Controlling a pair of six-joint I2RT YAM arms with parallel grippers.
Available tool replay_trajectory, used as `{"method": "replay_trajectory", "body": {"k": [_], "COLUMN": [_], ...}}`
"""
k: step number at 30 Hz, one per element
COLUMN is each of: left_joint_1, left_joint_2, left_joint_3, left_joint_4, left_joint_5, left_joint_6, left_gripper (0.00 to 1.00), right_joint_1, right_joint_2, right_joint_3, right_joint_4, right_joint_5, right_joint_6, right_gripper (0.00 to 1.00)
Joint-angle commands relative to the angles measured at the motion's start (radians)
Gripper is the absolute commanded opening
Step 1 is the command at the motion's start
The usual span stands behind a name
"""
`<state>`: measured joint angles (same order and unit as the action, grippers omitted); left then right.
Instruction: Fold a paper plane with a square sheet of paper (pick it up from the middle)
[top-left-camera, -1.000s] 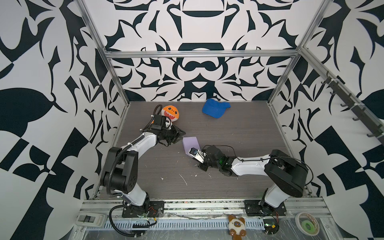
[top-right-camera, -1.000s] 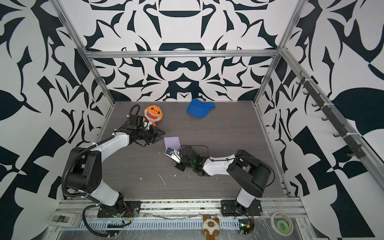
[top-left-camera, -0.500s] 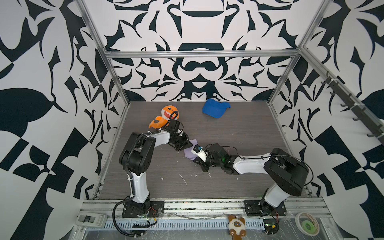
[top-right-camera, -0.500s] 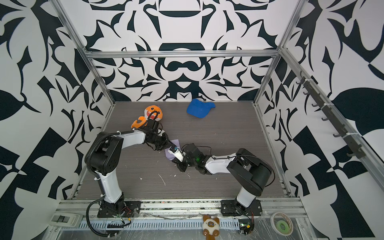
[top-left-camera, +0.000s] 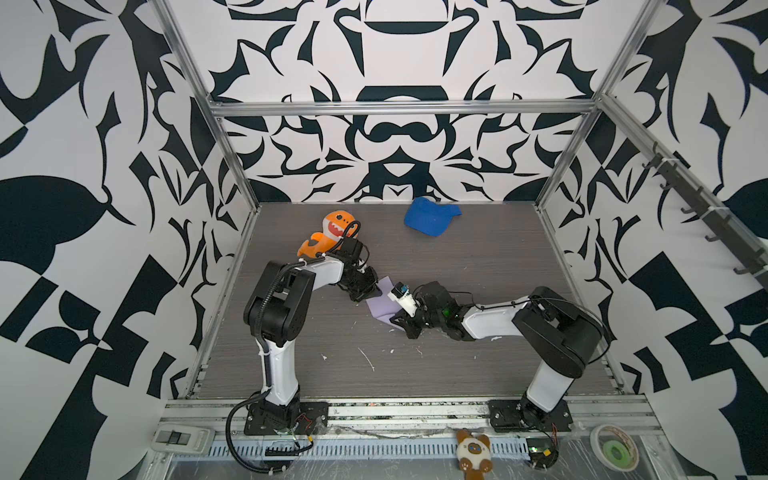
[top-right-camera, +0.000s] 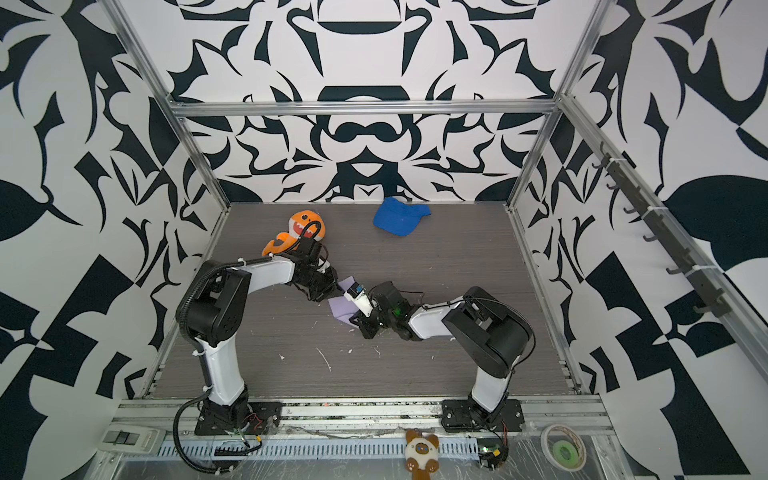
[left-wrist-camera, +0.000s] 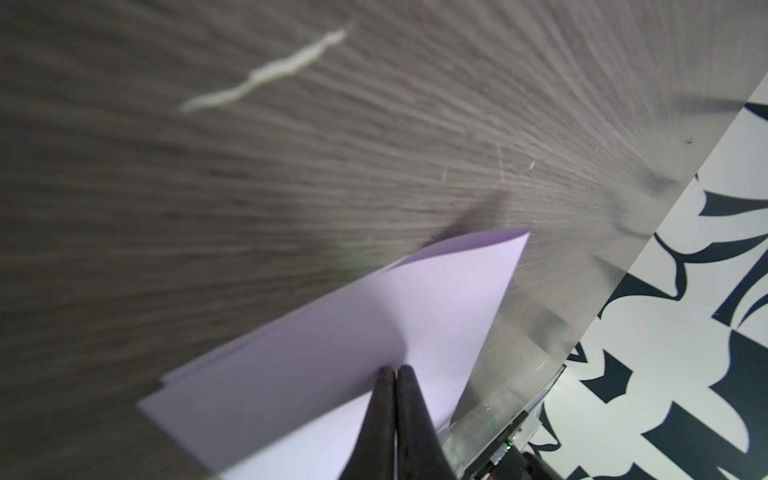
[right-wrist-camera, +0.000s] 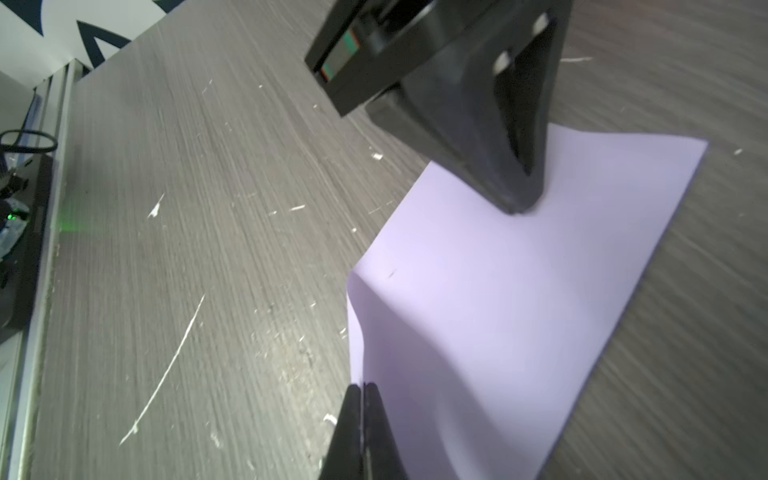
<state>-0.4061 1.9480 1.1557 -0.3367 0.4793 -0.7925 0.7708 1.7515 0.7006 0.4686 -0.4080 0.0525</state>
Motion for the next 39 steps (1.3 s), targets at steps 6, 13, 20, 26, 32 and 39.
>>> {"method": "replay_trajectory", "body": {"k": [6, 13, 20, 26, 32, 39], "left_joint_1": [-0.002, -0.004, -0.006, -0.005, -0.007, -0.007], "left_joint_2": [0.059, 0.067, 0.069, 0.068, 0.072, 0.076], "left_joint_3": [0.024, 0.035, 0.039, 0.039, 0.039, 0.038], "left_joint_4": [-0.135, -0.145, -0.146, -0.148, -0.149, -0.149], "left_joint_5": [-0.091, -0.094, -0.094, -0.094, -0.094, -0.093], "left_joint_6": [0.079, 0.088, 0.091, 0.09, 0.093, 0.096], "left_gripper": [0.05, 0.04, 0.04, 0.04, 0.04, 0.03], "right_joint_1": [-0.034, -0.041, -0.041, -0.042, -0.042, -0.044], "right_joint_2": [0.015, 0.047, 0.067, 0.077, 0.073, 0.081], "right_joint_3": [0.093, 0.115, 0.119, 0.126, 0.124, 0.132], "right_joint_4": [-0.071, -0.087, -0.089, -0.104, -0.105, -0.112], "right_joint_5": [0.003, 0.008, 0.008, 0.012, 0.029, 0.029], "right_joint_6": [-0.004, 0.003, 0.021, 0.024, 0.024, 0.021], "right_gripper": [0.0, 0.0, 0.0, 0.0, 0.0, 0.0]}}
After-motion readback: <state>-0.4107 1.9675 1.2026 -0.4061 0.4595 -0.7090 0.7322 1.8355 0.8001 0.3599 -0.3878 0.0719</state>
